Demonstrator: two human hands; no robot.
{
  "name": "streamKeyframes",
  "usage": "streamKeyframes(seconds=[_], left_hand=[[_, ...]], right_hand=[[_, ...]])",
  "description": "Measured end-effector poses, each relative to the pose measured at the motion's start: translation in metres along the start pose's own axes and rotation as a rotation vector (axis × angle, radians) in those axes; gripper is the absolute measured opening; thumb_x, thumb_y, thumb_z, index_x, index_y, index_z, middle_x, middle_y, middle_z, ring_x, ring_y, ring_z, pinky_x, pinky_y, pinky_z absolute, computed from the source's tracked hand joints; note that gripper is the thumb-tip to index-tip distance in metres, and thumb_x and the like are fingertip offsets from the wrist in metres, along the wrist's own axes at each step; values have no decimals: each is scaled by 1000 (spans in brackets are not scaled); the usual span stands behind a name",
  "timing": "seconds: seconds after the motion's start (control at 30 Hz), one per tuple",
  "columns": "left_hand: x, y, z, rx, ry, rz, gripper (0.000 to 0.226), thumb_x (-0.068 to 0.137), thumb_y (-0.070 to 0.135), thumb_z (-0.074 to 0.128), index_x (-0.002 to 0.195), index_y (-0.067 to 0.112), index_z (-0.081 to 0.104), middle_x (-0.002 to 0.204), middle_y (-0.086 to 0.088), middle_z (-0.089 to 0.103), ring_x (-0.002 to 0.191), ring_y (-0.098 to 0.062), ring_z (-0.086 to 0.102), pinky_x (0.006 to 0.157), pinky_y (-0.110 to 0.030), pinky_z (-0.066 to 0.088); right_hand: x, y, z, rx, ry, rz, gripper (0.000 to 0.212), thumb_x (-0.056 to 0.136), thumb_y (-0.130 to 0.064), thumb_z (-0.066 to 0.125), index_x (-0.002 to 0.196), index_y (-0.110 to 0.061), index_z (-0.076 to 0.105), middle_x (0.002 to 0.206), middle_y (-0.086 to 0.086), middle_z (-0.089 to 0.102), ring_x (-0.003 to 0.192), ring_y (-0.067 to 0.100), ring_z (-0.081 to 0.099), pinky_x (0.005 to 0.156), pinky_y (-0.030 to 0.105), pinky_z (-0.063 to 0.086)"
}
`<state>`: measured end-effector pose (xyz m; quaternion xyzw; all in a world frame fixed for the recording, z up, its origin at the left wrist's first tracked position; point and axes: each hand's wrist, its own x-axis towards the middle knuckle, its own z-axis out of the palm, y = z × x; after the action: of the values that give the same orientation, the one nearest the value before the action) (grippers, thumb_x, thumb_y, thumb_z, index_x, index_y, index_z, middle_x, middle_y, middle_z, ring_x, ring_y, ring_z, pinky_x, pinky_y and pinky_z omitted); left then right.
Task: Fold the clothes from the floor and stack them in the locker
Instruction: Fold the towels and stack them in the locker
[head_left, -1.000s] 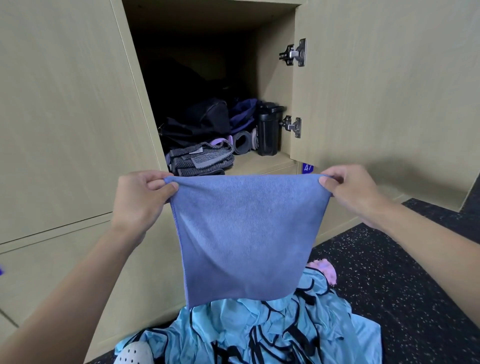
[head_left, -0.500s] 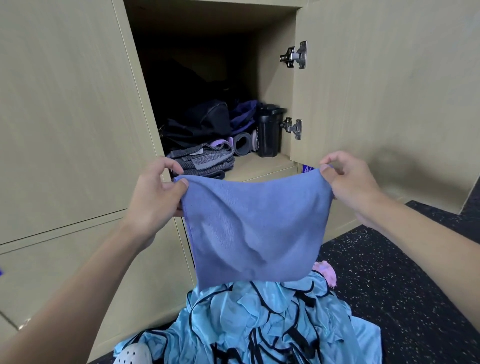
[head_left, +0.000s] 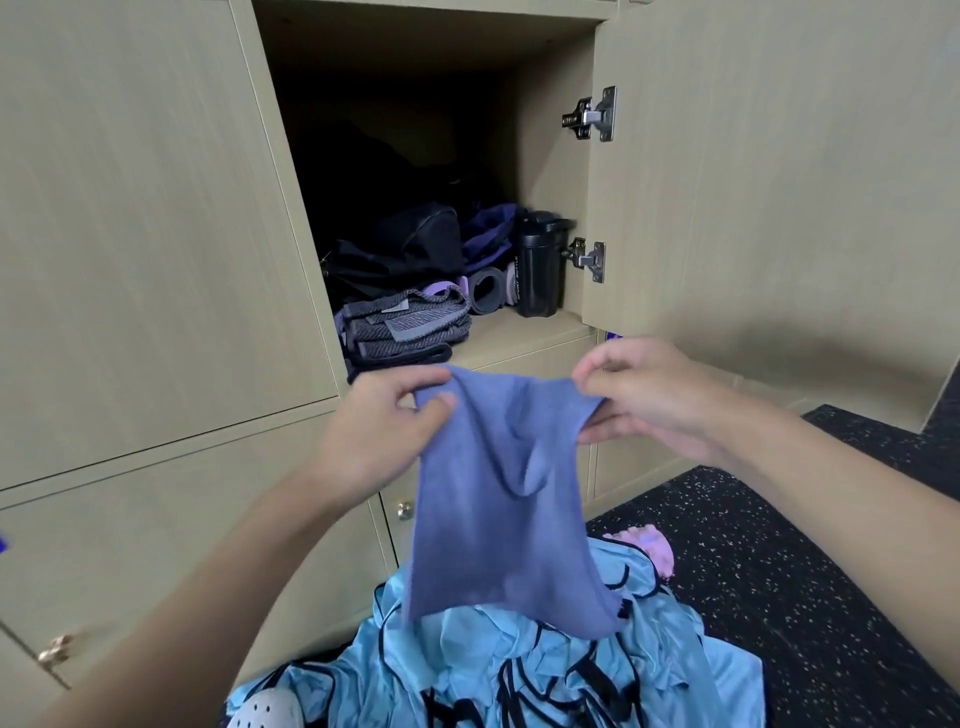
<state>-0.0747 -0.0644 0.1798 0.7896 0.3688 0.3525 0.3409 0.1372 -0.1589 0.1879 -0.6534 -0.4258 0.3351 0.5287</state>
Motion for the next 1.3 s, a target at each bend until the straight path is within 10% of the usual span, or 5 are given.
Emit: streamKeyframes(seconds=[0.37, 0.53, 0.7, 1.0, 1.3], left_hand=[[-3, -5, 26, -162, -121, 80, 20, 89, 8, 70, 92, 26, 78, 92, 6, 75, 73, -16, 65, 74, -31, 54], [-3, -4, 22, -174, -60, 53, 19, 89, 12, 61, 83, 24, 74, 73, -26, 67, 68, -18, 48, 67, -32, 35], [-5, 5, 13, -298, -54, 60, 29, 87, -16, 47, 75, 3, 65, 59, 11, 60, 49, 1, 49, 49, -9, 36], [3, 0, 9, -188, 124, 94, 28, 88, -7, 47, 70, 11, 60, 56, -1, 44, 52, -13, 31, 48, -23, 29], [0, 4, 13, -559, 93, -114, 52, 94, 18, 67, 133, 30, 35, 92, -4, 72, 73, -18, 66, 62, -31, 53]], right_hand=[[-7, -6, 31, 187, -247, 9, 32, 96, 14, 39, 110, 5, 65, 87, 18, 66, 83, 28, 73, 82, 37, 61], [-6, -2, 22, -402, -194, -174, 33, 89, -4, 60, 95, -36, 68, 101, -4, 58, 90, 9, 53, 73, 17, 40], [-4, 8, 8, -447, -316, -166, 25, 85, -17, 74, 102, -35, 70, 116, -21, 62, 110, -5, 53, 87, 14, 40], [-1, 2, 8, -275, -3, -378, 19, 79, -17, 81, 77, -20, 63, 70, -9, 63, 61, 4, 53, 57, 20, 42], [2, 10, 20, 97, -55, -239, 87, 73, -10, 85, 137, -45, 38, 139, -4, 53, 117, 13, 63, 100, 35, 52]])
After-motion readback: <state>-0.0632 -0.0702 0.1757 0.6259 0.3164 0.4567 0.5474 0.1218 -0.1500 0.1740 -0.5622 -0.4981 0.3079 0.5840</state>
